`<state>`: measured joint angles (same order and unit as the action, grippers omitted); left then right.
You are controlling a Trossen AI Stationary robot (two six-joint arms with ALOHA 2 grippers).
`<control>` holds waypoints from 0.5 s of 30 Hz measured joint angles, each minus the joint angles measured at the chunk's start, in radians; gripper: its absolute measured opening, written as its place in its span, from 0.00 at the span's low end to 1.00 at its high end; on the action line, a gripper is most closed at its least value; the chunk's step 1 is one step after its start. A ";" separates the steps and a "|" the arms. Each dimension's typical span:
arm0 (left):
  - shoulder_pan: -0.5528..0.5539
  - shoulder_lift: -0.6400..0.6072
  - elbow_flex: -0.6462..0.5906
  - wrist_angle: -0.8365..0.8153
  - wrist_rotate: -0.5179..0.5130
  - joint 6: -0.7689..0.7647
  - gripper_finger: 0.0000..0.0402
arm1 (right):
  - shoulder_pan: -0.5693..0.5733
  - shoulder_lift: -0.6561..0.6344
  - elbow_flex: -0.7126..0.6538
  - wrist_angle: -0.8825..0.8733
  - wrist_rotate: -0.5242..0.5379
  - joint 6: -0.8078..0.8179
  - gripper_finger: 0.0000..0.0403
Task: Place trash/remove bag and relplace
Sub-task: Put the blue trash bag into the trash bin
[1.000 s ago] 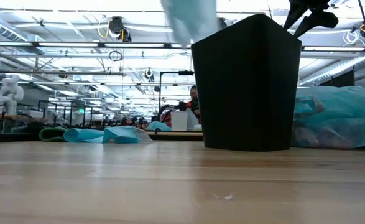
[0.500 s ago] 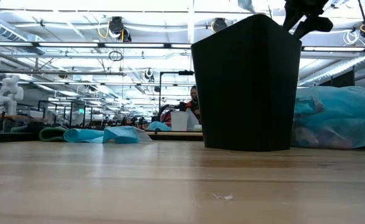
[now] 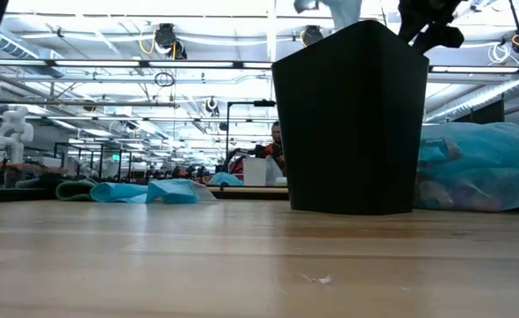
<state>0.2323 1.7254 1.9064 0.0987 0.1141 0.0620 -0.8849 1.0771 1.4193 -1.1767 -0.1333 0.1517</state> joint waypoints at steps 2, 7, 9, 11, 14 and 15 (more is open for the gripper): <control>-0.013 0.028 0.000 -0.007 -0.031 0.000 0.00 | 0.008 0.000 0.000 0.000 -0.001 -0.012 0.57; -0.054 0.100 0.000 -0.006 -0.160 0.087 0.00 | 0.023 0.000 0.000 -0.001 -0.003 -0.034 0.57; -0.067 0.115 -0.001 -0.007 -0.250 0.155 0.00 | 0.024 0.000 0.000 -0.001 -0.003 -0.041 0.57; -0.072 0.116 -0.002 0.001 -0.306 0.220 0.00 | 0.024 0.000 0.000 -0.001 -0.003 -0.044 0.57; -0.071 0.110 -0.001 0.041 -0.361 0.321 0.00 | 0.024 0.000 0.000 -0.001 -0.003 -0.047 0.57; -0.071 0.110 -0.001 0.063 -0.379 0.354 0.00 | 0.024 0.000 0.000 -0.002 -0.003 -0.053 0.57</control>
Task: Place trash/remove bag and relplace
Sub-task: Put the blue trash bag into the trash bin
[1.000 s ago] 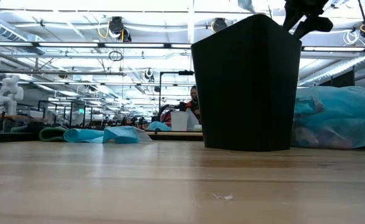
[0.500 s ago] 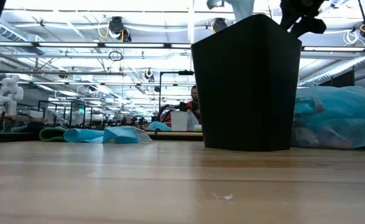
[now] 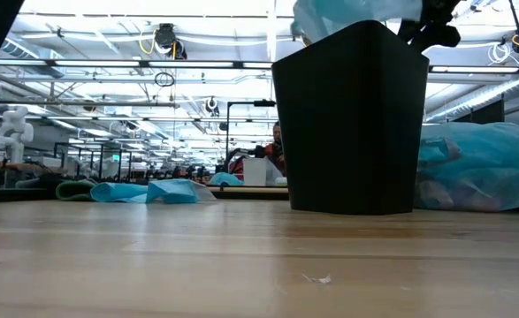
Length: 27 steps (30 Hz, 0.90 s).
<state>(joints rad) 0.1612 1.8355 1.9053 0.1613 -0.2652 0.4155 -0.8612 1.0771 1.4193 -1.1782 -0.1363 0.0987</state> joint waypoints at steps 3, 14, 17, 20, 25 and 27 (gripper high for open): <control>0.000 0.001 0.000 0.050 -0.013 0.057 0.00 | 0.000 0.000 0.000 0.000 0.000 -0.010 0.57; -0.052 0.001 0.000 -0.270 -0.013 0.050 0.00 | 0.000 -0.001 0.000 0.000 0.000 -0.005 0.57; -0.057 0.001 0.000 -0.369 -0.012 -0.086 0.00 | 0.000 -0.001 0.000 0.000 -0.036 0.014 0.57; -0.042 0.008 0.000 -0.428 -0.001 -0.254 0.00 | 0.000 -0.013 0.000 0.002 -0.076 0.020 0.57; -0.014 0.029 0.000 -0.450 0.154 -0.422 0.00 | -0.001 -0.053 0.000 0.004 -0.079 0.050 0.57; -0.001 0.036 -0.002 -0.459 0.228 -0.464 0.00 | -0.001 -0.074 0.000 0.006 -0.083 0.051 0.57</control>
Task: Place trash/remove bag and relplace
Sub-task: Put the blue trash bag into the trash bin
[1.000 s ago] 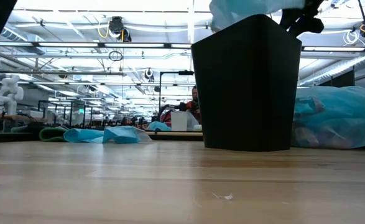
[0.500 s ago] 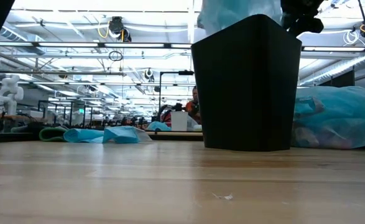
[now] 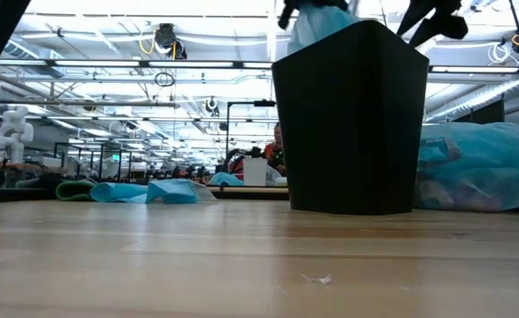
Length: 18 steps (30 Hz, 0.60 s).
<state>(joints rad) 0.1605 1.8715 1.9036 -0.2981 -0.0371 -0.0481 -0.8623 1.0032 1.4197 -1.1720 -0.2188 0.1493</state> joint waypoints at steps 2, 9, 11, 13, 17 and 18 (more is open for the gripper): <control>0.003 0.021 -0.001 0.021 0.074 -0.025 0.00 | 0.000 -0.016 0.001 0.003 -0.050 0.005 0.57; -0.007 0.037 0.000 0.091 0.188 -0.043 0.00 | 0.011 -0.032 0.000 0.128 -0.279 0.056 0.57; -0.008 0.039 0.000 0.083 0.183 -0.045 0.00 | 0.025 -0.035 0.001 0.212 -0.285 0.119 0.57; -0.008 0.040 0.000 0.057 0.144 -0.048 0.00 | 0.044 -0.036 0.001 0.278 -0.287 0.167 0.57; -0.006 0.040 0.000 0.024 0.067 -0.043 0.00 | 0.075 -0.037 0.000 0.316 -0.288 0.180 0.57; -0.005 0.040 0.000 0.022 0.064 -0.042 0.00 | 0.079 -0.037 0.000 0.321 -0.288 0.171 0.57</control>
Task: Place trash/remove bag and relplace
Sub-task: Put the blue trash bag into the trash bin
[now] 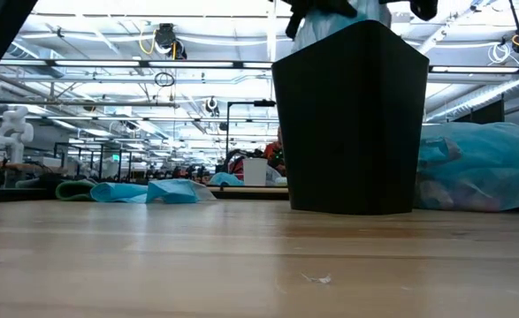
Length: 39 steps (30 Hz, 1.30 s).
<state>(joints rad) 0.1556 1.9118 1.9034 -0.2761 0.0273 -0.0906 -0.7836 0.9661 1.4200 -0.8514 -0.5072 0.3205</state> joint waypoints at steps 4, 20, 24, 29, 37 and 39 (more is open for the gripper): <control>0.001 0.000 0.000 0.006 -0.001 -0.006 0.00 | 0.028 0.008 0.000 0.056 -0.003 -0.019 0.57; 0.001 0.000 0.000 0.060 -0.122 -0.086 0.07 | 0.129 0.049 0.000 0.123 -0.045 -0.135 0.57; -0.003 0.000 0.000 0.058 -0.114 -0.089 0.08 | 0.150 0.066 0.000 0.115 -0.046 -0.165 0.57; -0.006 0.000 0.000 0.050 -0.058 -0.114 0.16 | 0.165 0.069 0.000 0.089 -0.045 -0.193 0.57; -0.023 -0.008 0.000 -0.072 0.099 -0.150 0.38 | 0.165 0.069 0.000 0.090 -0.047 -0.221 0.57; -0.023 -0.016 0.000 -0.143 0.183 -0.167 0.40 | 0.165 0.069 0.000 0.089 -0.049 -0.235 0.57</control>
<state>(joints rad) 0.1322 1.8962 1.9038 -0.4194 0.2104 -0.2578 -0.6186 1.0351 1.4200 -0.7622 -0.5560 0.0853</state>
